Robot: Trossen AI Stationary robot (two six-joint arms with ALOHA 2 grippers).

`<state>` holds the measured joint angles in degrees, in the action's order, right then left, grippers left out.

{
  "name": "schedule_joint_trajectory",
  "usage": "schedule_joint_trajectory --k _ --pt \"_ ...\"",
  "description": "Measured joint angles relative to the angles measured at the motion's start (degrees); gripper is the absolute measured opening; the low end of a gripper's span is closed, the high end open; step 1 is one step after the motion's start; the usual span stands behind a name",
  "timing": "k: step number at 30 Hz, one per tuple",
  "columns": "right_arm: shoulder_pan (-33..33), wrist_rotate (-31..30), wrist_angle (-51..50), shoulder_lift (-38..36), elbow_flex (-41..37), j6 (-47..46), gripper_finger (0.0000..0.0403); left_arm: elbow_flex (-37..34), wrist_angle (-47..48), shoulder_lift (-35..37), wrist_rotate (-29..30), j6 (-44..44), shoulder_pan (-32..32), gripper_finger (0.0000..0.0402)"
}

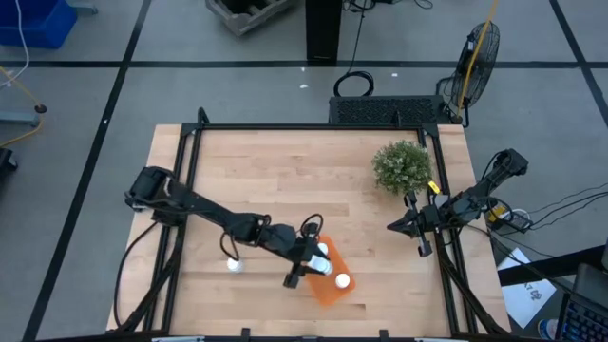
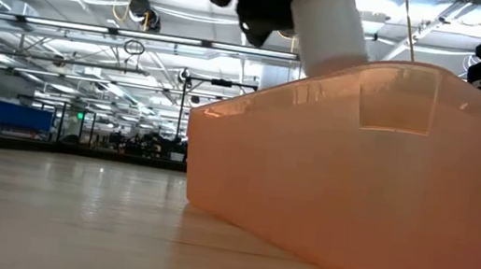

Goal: Pick and place pill bottles into a basket
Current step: Put the white pill bottle into the orange bin

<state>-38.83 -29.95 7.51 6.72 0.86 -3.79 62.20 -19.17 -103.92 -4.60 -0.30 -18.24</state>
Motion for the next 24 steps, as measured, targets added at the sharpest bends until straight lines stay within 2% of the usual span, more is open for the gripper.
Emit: schedule_joint_trajectory --k 10,16,19,24 --pt "0.0 0.0 -0.4 0.0 0.0 0.0 0.0004 2.7 0.2 -6.1 -0.3 0.7 0.2 0.0190" --pt "0.0 0.0 -0.5 0.0 0.0 0.0 0.0004 11.2 9.9 -12.9 1.6 2.5 -0.4 0.0180" --pt "0.0 0.0 -0.4 0.0 0.0 0.0 0.0004 14.7 14.7 -15.5 4.3 2.3 -0.3 0.0192" --pt "0.0 0.0 -0.4 0.0 0.0 0.0 0.0004 16.8 15.0 -16.8 4.6 2.6 0.0 0.0194"
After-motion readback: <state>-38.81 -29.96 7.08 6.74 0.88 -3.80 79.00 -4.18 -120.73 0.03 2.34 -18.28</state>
